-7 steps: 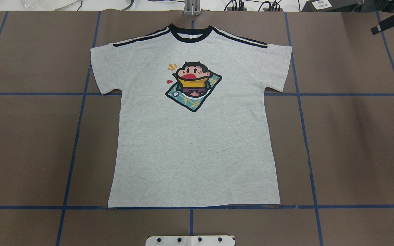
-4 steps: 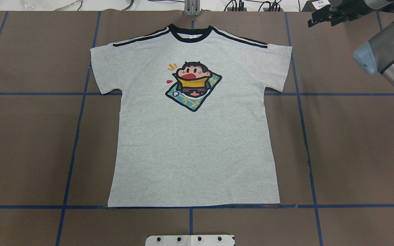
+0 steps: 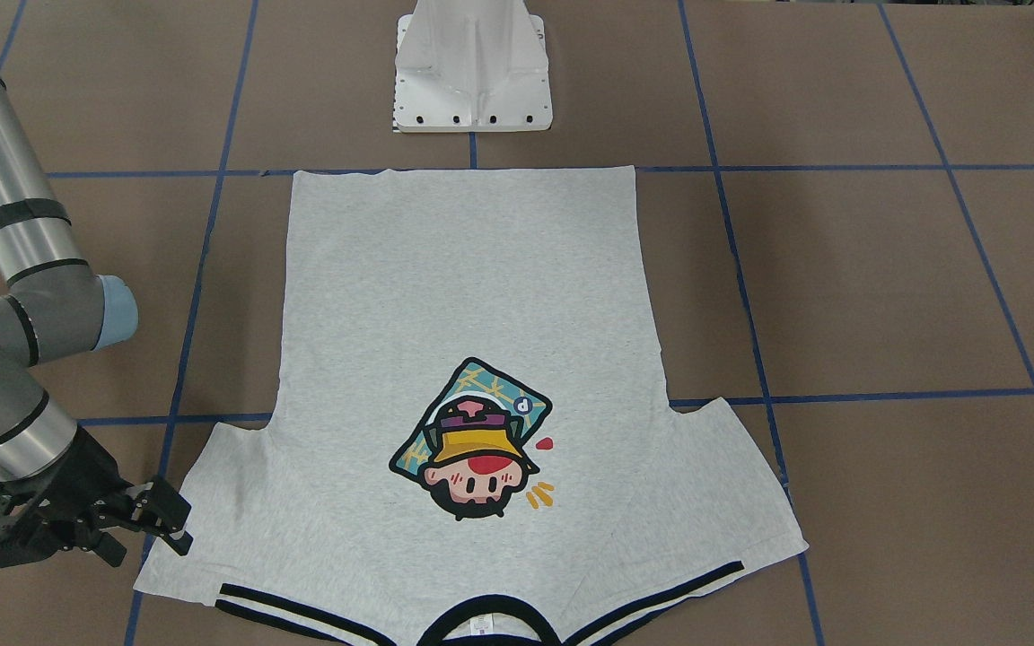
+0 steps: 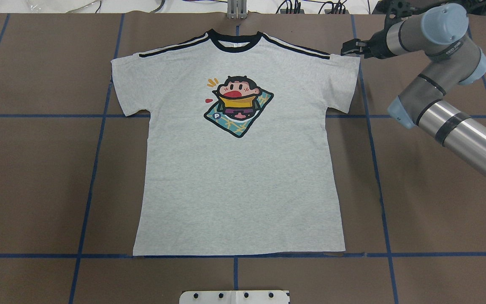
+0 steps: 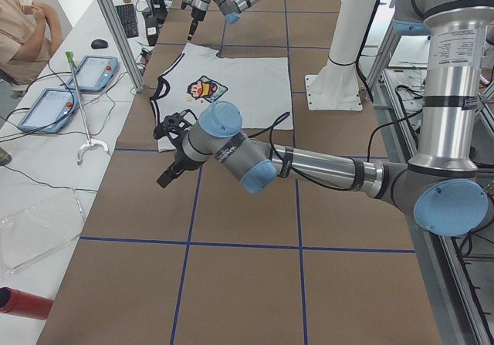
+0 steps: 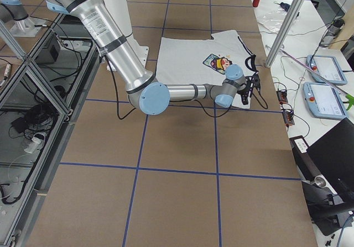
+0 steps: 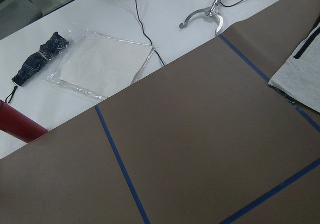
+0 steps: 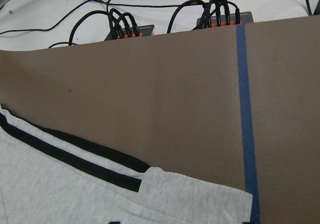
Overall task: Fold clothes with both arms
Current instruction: 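Move the right gripper over the grey shirt's sleeve nearest it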
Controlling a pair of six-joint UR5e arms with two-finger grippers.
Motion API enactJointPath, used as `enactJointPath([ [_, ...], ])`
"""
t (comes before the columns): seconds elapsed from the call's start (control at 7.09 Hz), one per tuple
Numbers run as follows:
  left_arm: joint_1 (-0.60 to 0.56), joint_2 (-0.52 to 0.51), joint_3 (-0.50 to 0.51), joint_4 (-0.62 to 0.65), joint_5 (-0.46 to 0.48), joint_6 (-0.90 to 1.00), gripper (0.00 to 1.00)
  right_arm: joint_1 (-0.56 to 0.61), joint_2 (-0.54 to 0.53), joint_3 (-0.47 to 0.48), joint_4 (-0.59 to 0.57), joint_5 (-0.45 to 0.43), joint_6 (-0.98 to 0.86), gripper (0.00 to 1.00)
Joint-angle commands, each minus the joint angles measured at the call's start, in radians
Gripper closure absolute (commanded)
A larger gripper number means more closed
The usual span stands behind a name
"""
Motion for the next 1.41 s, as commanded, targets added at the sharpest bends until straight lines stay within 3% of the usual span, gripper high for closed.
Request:
enactJointPath([
  [0.0, 0.0, 0.012, 0.001, -0.019, -0.01, 0.0, 0.0, -0.027, 0.004, -0.079, 0.03, -0.1, 0.019, 0.19],
  [0.28, 0.0, 0.015, -0.001, -0.019, -0.009, 0.0, 0.0, -0.026, 0.007, -0.093, 0.03, -0.108, 0.019, 0.21],
  [0.71, 0.0, 0.031, 0.001, -0.053, -0.01, 0.0, 0.0, -0.027, 0.038, -0.107, 0.027, -0.12, 0.019, 0.31],
  [1.27, 0.0, 0.043, -0.004, -0.061, -0.01, 0.002, 0.0, -0.027, 0.05, -0.132, 0.025, -0.121, 0.019, 0.33],
])
